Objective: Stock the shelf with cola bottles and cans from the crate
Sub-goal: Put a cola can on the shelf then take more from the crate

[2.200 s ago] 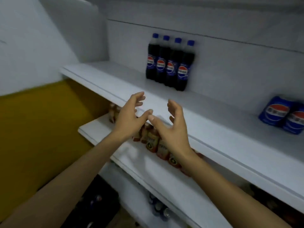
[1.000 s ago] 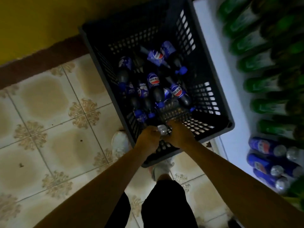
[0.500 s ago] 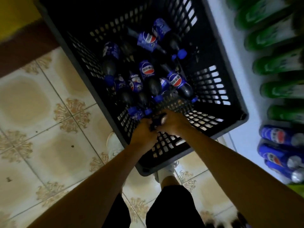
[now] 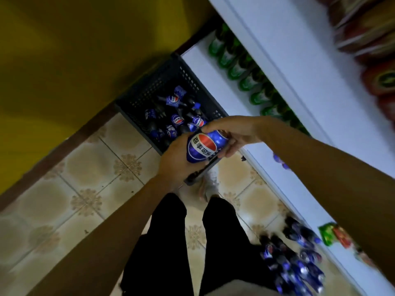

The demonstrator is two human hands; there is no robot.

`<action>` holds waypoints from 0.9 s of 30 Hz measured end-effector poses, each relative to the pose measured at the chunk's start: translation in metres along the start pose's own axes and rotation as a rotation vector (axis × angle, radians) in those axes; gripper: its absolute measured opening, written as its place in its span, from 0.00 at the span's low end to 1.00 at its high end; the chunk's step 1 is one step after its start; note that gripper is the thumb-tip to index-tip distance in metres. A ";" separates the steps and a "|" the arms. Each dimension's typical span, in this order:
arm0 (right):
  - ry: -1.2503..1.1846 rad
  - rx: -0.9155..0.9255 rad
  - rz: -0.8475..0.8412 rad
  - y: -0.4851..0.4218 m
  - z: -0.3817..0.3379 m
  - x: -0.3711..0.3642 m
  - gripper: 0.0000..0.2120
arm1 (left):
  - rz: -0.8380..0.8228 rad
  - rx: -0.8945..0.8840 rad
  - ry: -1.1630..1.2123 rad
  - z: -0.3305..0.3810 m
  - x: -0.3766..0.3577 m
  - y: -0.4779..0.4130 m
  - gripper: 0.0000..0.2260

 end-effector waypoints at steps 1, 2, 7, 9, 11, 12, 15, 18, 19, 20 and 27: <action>-0.016 0.026 0.010 0.025 -0.002 -0.004 0.32 | 0.003 0.011 0.008 0.012 0.006 0.011 0.33; -0.053 0.067 0.037 0.047 -0.003 -0.007 0.35 | -0.003 0.047 0.024 0.020 0.011 0.022 0.33; -0.374 0.304 0.403 0.128 0.039 -0.018 0.34 | -0.150 0.211 0.422 0.077 0.019 0.072 0.25; -0.565 0.369 0.459 0.148 0.071 -0.034 0.37 | -0.342 0.406 0.754 0.102 0.009 0.100 0.22; -0.730 0.417 0.471 0.166 0.099 -0.052 0.37 | -0.568 0.504 1.006 0.132 -0.004 0.131 0.25; -0.781 0.451 0.483 0.176 0.110 -0.060 0.36 | -0.635 0.484 1.069 0.143 -0.010 0.141 0.28; -0.853 0.592 0.513 0.212 0.132 -0.076 0.32 | -0.782 0.372 1.132 0.178 -0.033 0.169 0.34; -0.830 0.762 0.516 0.257 0.148 -0.078 0.40 | -0.868 0.282 1.041 0.211 -0.065 0.196 0.33; -0.825 0.813 0.531 0.274 0.158 -0.077 0.42 | -0.884 0.254 0.992 0.221 -0.078 0.207 0.32; -0.836 0.847 0.560 0.290 0.170 -0.074 0.42 | -0.899 0.224 0.942 0.232 -0.091 0.219 0.31; -0.853 0.984 0.752 0.407 0.282 -0.050 0.34 | -0.748 -0.224 0.427 0.330 -0.185 0.304 0.28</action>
Point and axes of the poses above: each hand's wrist, its own y-axis away from the middle knuckle, its own x-axis out of the back of the hand, z = x × y, the point moved 5 cm from there along -y, towards the middle knuckle, and after that the axes turned 4 degrees about z, right-handed, at the moved point
